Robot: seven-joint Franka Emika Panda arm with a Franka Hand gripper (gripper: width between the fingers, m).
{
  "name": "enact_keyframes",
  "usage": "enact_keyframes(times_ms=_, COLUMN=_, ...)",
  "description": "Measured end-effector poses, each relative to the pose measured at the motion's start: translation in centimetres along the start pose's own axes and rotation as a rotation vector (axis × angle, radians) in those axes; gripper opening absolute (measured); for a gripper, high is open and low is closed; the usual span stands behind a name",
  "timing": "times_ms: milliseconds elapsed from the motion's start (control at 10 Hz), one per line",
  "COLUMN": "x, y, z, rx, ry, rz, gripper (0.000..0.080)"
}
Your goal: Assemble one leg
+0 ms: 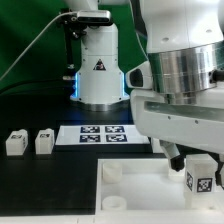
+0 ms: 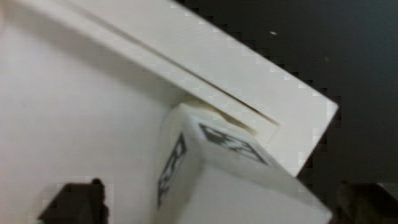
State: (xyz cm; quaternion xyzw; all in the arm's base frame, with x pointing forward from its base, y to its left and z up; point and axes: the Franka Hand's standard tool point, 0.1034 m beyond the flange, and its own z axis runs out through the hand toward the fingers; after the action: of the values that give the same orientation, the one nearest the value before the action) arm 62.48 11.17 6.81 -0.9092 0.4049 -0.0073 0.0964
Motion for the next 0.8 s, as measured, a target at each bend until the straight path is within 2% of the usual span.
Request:
enact_keyframes(times_ms=100, x=0.00, y=0.05, z=0.01, rx=-0.009, ry=0.004, rz=-0.131, gripper=0.0648)
enact_keyframes(times_ms=300, x=-0.59, y=-0.31, z=0.03, rx=-0.052, ry=0.025, rz=-0.524, gripper=0.0648)
enact_keyframes(times_ms=500, x=-0.52, y=-0.22, z=0.06, rx=-0.056, ry=0.018, rz=-0.775, gripper=0.0648)
enact_keyframes(times_ms=600, x=-0.49, y=-0.19, z=0.07, rx=-0.054, ry=0.017, rz=-0.773, gripper=0.0648)
enact_keyframes(times_ms=800, x=-0.48, y=-0.17, z=0.08, rx=-0.054, ry=0.018, rz=-0.740, gripper=0.0392)
